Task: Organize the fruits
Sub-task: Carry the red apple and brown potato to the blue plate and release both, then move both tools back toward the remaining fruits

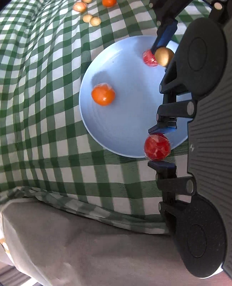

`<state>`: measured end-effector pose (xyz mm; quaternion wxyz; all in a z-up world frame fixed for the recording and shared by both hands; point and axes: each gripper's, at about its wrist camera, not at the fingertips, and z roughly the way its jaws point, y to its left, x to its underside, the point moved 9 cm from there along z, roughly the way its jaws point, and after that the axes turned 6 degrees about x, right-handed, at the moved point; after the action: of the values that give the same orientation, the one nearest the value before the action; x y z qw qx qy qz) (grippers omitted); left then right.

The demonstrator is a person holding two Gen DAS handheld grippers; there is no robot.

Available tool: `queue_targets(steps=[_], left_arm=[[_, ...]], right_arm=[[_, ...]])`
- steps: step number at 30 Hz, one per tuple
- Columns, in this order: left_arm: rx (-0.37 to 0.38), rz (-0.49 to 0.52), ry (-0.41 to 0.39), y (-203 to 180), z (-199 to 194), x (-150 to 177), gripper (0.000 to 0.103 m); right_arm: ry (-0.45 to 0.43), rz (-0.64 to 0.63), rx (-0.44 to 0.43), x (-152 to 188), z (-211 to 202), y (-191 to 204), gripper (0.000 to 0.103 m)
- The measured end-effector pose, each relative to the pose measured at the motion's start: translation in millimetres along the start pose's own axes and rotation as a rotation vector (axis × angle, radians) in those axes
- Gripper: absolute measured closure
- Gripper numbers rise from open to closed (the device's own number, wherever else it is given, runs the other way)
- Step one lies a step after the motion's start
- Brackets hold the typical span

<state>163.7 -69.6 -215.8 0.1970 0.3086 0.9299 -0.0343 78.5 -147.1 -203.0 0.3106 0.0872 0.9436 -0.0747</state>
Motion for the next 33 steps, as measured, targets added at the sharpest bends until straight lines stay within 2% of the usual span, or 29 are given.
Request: queue_targets(steps=[1,3,4,5,6,9,12,17,21,25,33], left_arm=[[0.000,0.015,-0.012,-1,-1,-3,0.059],[-0.010,0.036,-0.038,-1,-6,-8,0.009],[-0.025,0.037,-0.063,1,-14,-10,0.003],[-0.029,0.035,-0.102,3,-25,-12,0.001],[-0.025,0.033,-0.125,3,-36,-11,0.000],[-0.015,0.011,-0.131,6,-67,2,0.000],[-0.022,-0.030,-0.143,6,-95,34,0.000],[-0.075,-0.027,-0.109,4,-131,94,0.000],[-0.083,-0.056,-0.105,7,-151,130,0.000],[-0.100,-0.033,-0.123,5,-162,138,0.000],[-0.091,0.006,-0.176,-10,-185,144,0.000]], right_arm=[[0.011,-0.008,-0.004,-1,6,0,0.073],[0.030,-0.027,-0.017,-2,13,2,0.071],[0.018,-0.025,-0.007,-5,12,1,0.066],[0.009,-0.028,0.004,-7,10,-1,0.048],[0.001,-0.035,0.013,-10,5,-3,0.032],[-0.035,-0.026,0.027,-11,-21,-8,0.020],[-0.032,0.002,0.023,4,-54,-12,0.013],[0.024,0.018,-0.026,51,-105,0,0.008],[-0.028,-0.002,0.004,71,-139,10,0.008],[-0.112,-0.001,0.040,70,-164,11,0.007],[-0.176,0.042,0.060,73,-190,1,0.007]])
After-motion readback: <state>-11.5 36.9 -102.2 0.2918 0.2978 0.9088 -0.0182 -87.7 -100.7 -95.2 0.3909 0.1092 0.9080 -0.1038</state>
